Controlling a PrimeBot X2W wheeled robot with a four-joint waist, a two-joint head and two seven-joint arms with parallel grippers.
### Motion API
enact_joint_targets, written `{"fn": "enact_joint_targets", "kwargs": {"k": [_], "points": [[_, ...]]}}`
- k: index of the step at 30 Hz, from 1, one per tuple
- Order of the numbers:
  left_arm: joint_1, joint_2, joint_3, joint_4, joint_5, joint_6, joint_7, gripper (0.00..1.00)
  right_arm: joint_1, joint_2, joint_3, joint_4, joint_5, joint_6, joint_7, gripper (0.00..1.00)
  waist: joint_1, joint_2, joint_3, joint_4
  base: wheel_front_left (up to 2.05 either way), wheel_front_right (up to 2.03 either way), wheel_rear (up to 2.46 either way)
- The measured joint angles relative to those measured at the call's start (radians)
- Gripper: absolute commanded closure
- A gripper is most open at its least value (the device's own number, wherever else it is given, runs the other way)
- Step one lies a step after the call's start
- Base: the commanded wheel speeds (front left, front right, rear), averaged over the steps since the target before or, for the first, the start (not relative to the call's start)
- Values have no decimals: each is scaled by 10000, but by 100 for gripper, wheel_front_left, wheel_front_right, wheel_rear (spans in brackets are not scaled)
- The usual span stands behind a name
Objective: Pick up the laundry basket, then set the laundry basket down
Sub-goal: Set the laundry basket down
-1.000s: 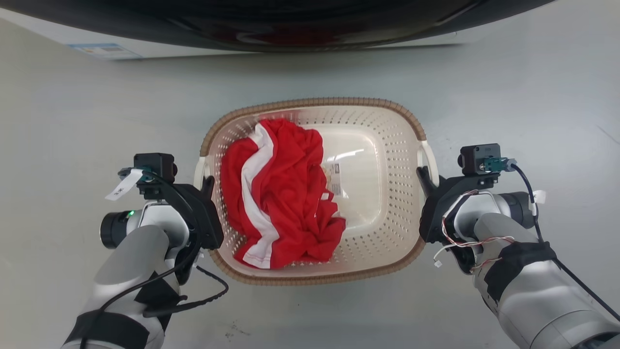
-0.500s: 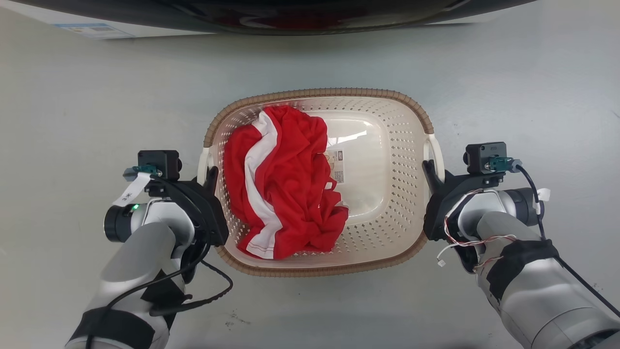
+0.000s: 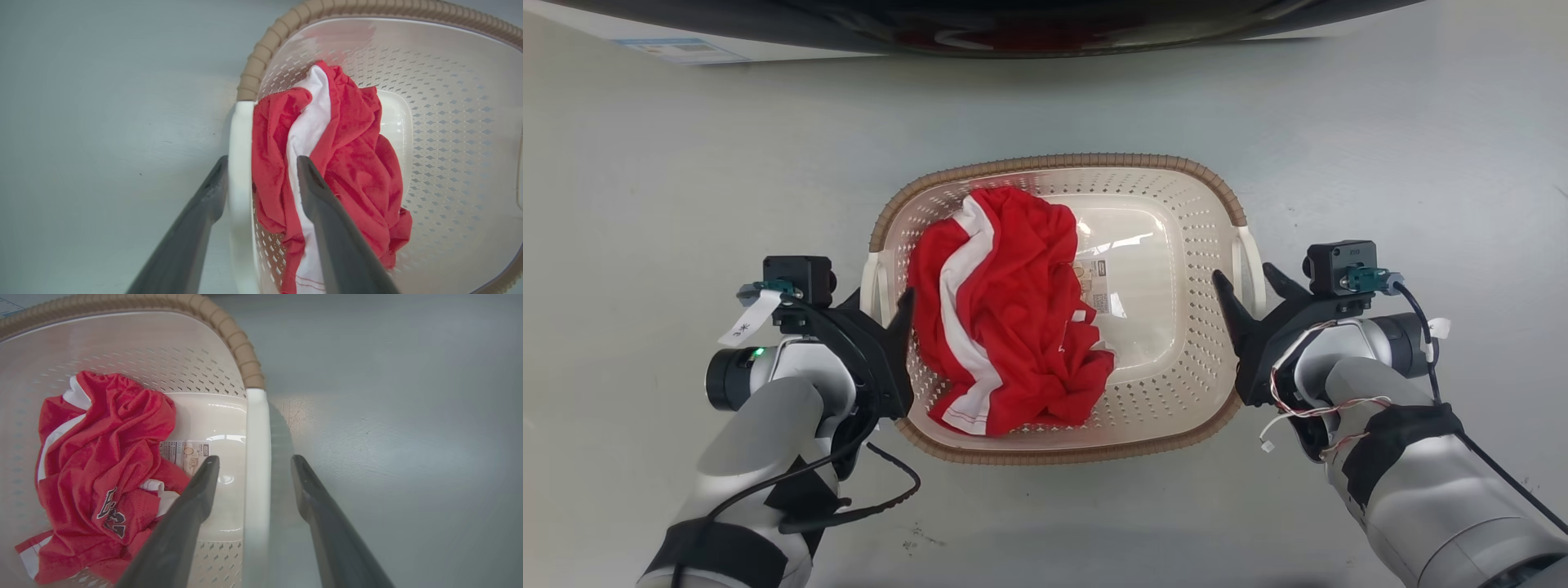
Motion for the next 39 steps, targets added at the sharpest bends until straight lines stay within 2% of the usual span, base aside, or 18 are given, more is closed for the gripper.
{"fn": "enact_joint_targets", "kwargs": {"k": [11,17,29,39], "points": [[2,38,-201,-54,-71,-75,-13,0,-32,4,35,33,2,119,-372,0,0,0,-362,67,0,0,0],[103,217,-414,-86,-48,-75,-407,0,98,6,36,61,2,123,-610,0,0,0,-770,44,0,0,0],[614,466,-986,-247,464,-75,-1381,0,711,-12,-92,29,40,182,-907,0,0,-1,-1949,-53,0,0,0],[1295,700,-1016,-514,568,-75,-1797,0,1320,-12,-194,-359,52,209,-1034,0,1,-1,-3120,-131,0,0,0]]}}
